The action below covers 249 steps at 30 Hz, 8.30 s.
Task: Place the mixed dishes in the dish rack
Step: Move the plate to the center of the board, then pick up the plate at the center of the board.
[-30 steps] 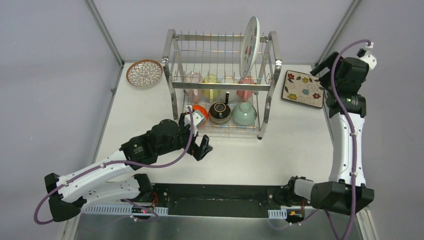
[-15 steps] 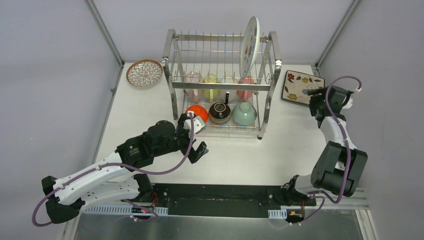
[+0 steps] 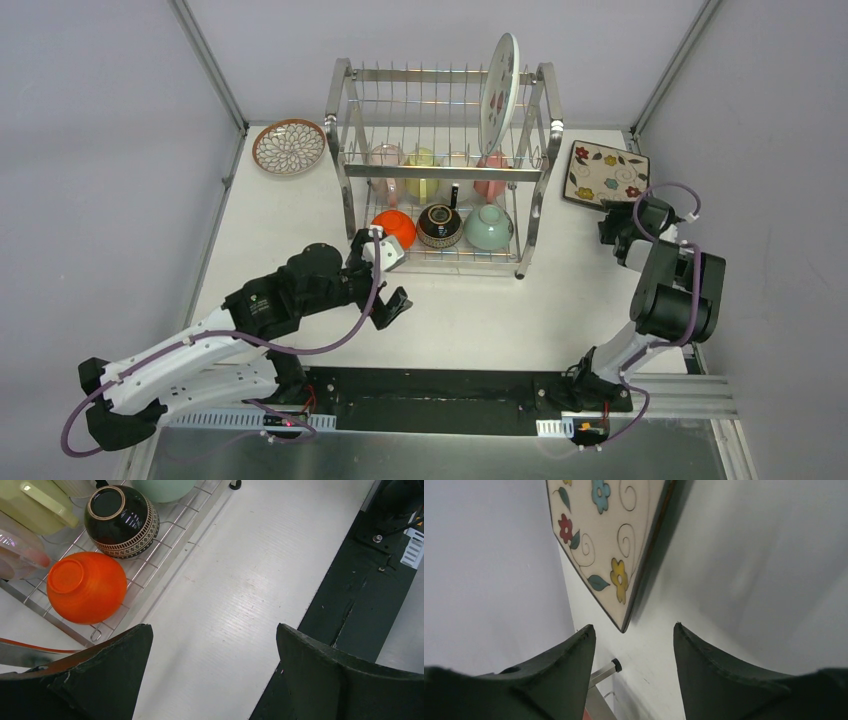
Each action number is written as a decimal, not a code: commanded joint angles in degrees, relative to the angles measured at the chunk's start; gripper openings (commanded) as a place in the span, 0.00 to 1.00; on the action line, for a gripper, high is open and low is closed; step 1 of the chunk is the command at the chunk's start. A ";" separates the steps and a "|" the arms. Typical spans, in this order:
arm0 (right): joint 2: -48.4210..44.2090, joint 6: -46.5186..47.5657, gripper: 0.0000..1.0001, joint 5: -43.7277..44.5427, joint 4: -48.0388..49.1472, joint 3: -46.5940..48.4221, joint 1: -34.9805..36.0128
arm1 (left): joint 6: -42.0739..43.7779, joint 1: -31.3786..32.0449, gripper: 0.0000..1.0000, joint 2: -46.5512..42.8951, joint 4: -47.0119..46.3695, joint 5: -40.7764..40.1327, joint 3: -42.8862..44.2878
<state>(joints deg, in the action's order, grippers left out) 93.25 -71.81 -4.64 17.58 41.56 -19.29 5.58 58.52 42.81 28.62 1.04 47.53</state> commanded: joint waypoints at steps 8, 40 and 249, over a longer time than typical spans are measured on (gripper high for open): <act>12.37 -7.11 0.56 -1.09 18.15 0.58 -0.15 | 0.96 0.19 0.99 -1.50 -1.11 0.90 0.89; 9.13 -5.23 0.17 0.38 6.55 6.37 0.66 | 1.10 0.19 0.99 -1.71 -1.05 0.02 1.24; -69.98 40.57 0.00 -30.00 -96.08 13.07 6.19 | -0.80 18.69 0.77 24.04 -33.27 7.52 0.18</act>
<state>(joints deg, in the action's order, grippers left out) 25.43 -29.04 -22.74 -85.03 50.57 -13.56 6.79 76.93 66.26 -7.99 10.55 43.29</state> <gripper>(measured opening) 0.041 0.757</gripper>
